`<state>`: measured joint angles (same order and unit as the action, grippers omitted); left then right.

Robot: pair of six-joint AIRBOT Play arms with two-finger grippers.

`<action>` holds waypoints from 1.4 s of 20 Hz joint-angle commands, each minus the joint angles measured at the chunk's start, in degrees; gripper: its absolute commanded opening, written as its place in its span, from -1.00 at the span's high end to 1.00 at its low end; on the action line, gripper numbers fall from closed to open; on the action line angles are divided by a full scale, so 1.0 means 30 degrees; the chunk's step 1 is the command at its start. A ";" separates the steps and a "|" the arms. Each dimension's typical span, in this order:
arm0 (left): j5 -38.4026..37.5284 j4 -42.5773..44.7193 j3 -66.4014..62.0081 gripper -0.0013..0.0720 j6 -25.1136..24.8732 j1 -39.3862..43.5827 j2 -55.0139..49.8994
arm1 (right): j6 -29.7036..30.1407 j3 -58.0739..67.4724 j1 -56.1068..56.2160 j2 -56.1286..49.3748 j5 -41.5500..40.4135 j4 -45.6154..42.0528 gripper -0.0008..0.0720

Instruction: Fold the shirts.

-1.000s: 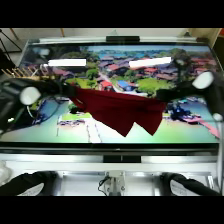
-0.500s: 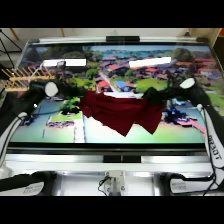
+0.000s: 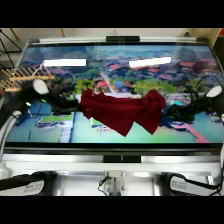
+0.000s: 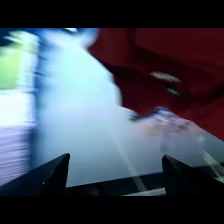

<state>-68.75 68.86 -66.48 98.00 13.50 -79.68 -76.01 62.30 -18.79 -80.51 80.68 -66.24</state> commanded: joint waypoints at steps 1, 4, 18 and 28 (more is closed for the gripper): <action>0.5268 -0.4648 0.3235 -0.86 -0.0197 0.2550 -0.0466 | 0.0109 -0.1807 -0.0437 0.0401 0.0262 -0.0321 -0.61; 0.7249 -0.6404 0.3461 -0.69 -0.0066 0.4044 -0.2018 | 0.0160 -0.1865 -0.0270 0.0408 0.0146 0.0510 -0.61; 1.0083 -0.6943 0.3228 0.88 -0.2084 0.4313 -0.2943 | 0.0131 -0.3672 0.2346 0.0270 -0.2732 0.0430 -0.83; 0.9763 -0.5166 0.2871 0.88 -0.2929 0.3621 0.0372 | -0.1100 -0.4124 0.4393 -0.1508 -0.5282 0.3286 0.26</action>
<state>-39.44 52.49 -57.19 90.63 25.36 -81.08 -77.78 50.06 -7.75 -84.07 67.22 -58.15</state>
